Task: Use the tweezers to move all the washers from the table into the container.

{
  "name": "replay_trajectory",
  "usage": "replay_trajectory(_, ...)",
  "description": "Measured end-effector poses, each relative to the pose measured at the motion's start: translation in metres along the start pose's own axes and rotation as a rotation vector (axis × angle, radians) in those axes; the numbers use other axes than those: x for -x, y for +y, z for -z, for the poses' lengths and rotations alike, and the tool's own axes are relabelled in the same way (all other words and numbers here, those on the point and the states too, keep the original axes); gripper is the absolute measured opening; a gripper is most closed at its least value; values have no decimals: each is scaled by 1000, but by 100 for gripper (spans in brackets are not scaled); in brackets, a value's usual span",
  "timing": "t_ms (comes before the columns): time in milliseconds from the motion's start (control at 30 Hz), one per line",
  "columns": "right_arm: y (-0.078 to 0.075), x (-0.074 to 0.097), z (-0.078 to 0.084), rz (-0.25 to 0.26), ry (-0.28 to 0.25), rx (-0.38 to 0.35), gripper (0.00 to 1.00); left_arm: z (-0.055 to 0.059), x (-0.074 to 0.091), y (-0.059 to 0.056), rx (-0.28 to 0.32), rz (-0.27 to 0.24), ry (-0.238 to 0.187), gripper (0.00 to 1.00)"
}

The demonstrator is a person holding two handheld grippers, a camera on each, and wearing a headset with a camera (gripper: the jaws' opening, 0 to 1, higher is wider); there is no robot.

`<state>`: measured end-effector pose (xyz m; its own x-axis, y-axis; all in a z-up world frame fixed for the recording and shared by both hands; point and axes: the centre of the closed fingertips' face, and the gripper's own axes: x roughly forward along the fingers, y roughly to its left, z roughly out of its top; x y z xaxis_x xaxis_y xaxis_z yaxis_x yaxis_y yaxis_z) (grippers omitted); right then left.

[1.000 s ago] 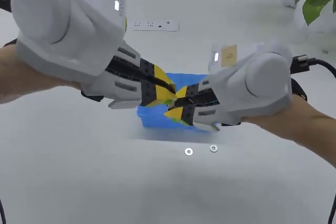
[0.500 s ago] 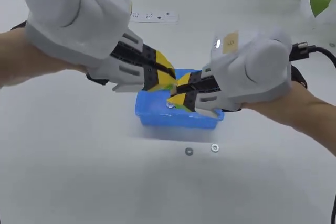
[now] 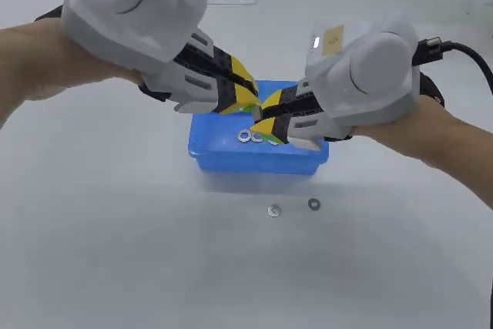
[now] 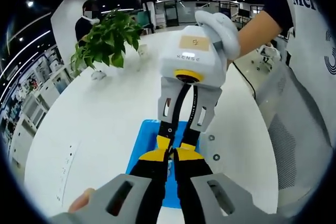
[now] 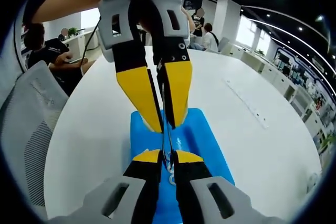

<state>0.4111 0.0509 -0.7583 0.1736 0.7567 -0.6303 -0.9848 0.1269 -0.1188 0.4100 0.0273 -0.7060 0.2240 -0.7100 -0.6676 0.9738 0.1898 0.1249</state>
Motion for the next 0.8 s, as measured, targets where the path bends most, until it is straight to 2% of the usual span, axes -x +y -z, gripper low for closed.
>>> replay_trajectory(233,-7,-12,15,-16,9,-24,10,9,-11,3,21,17,7,8)
replay_trajectory(400,-2,-13,18,-21,16,-26,10,14,-15,1,27,25,12,8)
replay_trajectory(533,-3,-12,18,-20,11,-32,10,11,-15,0,53,25,1,8)
replay_trajectory(800,0,-11,17,-11,17,-30,11,11,-14,-6,36,33,13,8)
